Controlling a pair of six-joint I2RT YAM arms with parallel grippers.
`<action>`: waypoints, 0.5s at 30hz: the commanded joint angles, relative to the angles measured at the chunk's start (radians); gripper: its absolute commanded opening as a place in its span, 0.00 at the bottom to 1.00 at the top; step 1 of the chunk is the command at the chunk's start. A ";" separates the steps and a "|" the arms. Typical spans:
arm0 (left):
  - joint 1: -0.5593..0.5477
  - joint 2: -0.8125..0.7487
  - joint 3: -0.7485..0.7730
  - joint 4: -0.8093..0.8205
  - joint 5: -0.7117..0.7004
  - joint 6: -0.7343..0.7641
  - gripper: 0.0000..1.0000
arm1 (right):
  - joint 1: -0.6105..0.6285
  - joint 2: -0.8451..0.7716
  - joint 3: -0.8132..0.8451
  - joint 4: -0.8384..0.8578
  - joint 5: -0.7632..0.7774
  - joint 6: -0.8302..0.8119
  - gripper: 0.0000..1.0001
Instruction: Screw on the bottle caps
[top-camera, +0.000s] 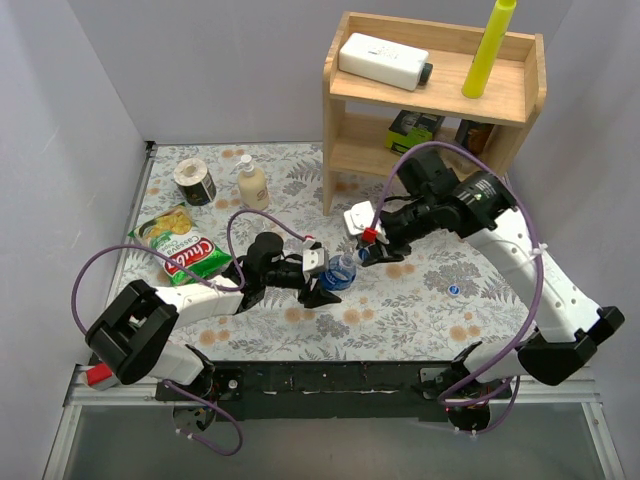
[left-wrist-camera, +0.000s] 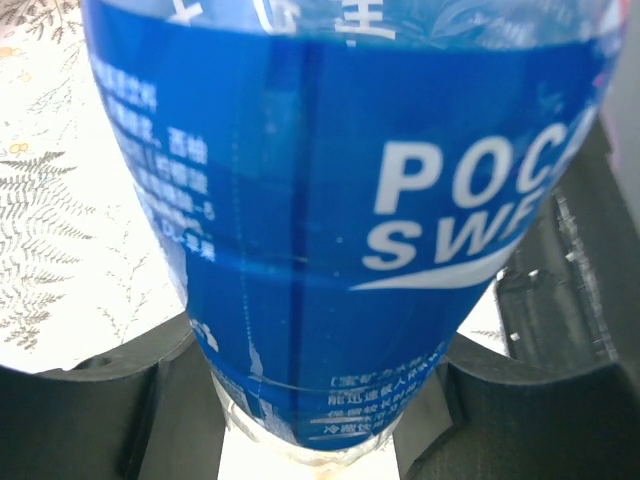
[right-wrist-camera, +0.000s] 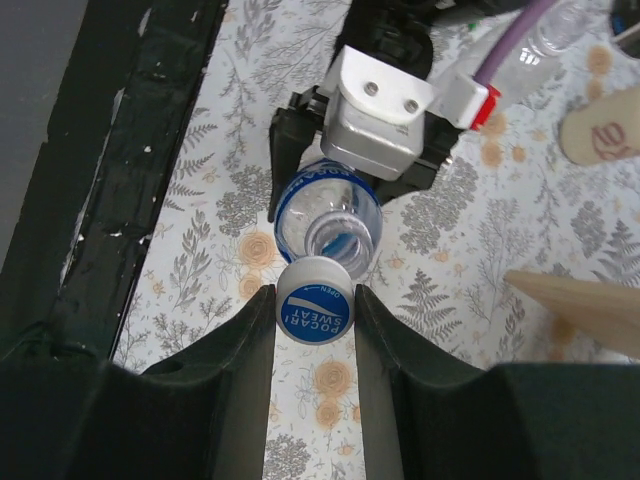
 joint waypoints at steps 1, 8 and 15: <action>-0.003 -0.005 0.000 -0.008 -0.009 0.117 0.00 | 0.056 0.056 0.047 -0.032 0.040 -0.074 0.20; -0.003 -0.021 -0.013 -0.028 -0.036 0.218 0.00 | 0.103 0.079 0.032 -0.032 0.069 -0.114 0.21; -0.003 -0.041 -0.040 0.012 -0.062 0.184 0.00 | 0.142 0.076 -0.011 -0.032 0.129 -0.132 0.21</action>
